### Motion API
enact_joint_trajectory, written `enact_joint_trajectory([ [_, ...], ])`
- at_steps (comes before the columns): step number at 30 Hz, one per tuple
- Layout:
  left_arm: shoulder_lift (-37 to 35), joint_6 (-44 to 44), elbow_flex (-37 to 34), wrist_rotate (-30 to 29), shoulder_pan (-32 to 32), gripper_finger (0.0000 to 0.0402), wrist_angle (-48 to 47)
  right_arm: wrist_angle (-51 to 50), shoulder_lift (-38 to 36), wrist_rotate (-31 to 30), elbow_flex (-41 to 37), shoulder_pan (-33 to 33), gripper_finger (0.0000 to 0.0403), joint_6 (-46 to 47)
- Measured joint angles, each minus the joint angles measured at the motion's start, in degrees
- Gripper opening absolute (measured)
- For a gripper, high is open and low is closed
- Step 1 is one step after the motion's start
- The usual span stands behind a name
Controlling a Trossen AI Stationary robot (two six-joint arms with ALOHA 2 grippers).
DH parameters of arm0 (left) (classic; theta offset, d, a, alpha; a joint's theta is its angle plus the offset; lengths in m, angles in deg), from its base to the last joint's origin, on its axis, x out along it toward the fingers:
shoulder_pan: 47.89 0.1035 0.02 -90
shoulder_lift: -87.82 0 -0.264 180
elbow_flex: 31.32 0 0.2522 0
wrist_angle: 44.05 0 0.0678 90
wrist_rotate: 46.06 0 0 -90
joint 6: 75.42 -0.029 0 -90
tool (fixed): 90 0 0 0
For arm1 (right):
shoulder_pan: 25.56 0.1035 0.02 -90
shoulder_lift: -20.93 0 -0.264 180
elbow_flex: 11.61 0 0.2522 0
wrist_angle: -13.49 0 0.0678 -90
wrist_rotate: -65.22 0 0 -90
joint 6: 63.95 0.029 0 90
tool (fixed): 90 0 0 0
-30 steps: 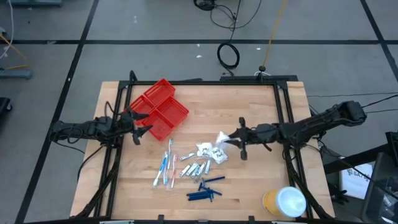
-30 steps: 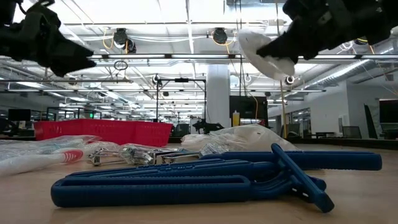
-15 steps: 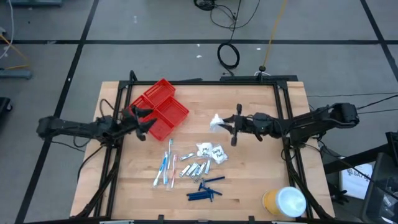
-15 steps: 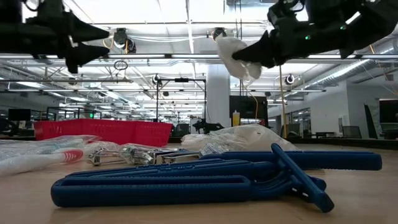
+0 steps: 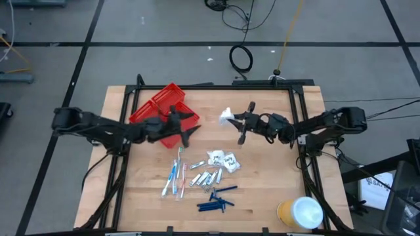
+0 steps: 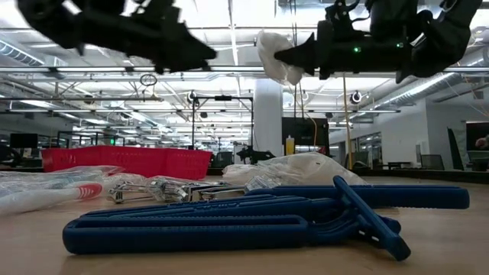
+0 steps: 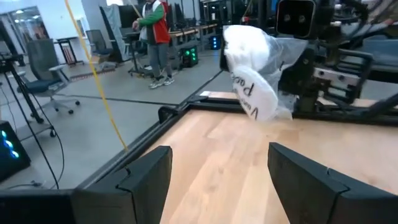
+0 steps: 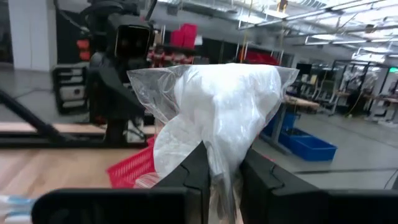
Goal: Pick & Place Travel size toiletries
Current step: Put the right vanity pack into the horizontal right red bin
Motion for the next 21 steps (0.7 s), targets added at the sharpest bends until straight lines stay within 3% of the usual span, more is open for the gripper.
enact_joint_trajectory([
  [7, 10.7, 2.4, 11.2, 7.4, 1.1, 0.0257, 0.0, -1.4, 0.9, 0.0, 1.6, 0.0, 0.0045, -0.9],
  [14, 17.6, 1.5, 18.1, 7.4, 1.2, 0.0257, -0.3, -1.2, 0.8, 0.1, 1.9, 0.2, 0.0045, -0.5],
  [21, 17.6, 1.6, 19.0, 5.1, 1.3, 0.0237, -0.4, -2.5, 0.8, 0.1, 1.9, 0.2, 0.0045, -0.6],
])
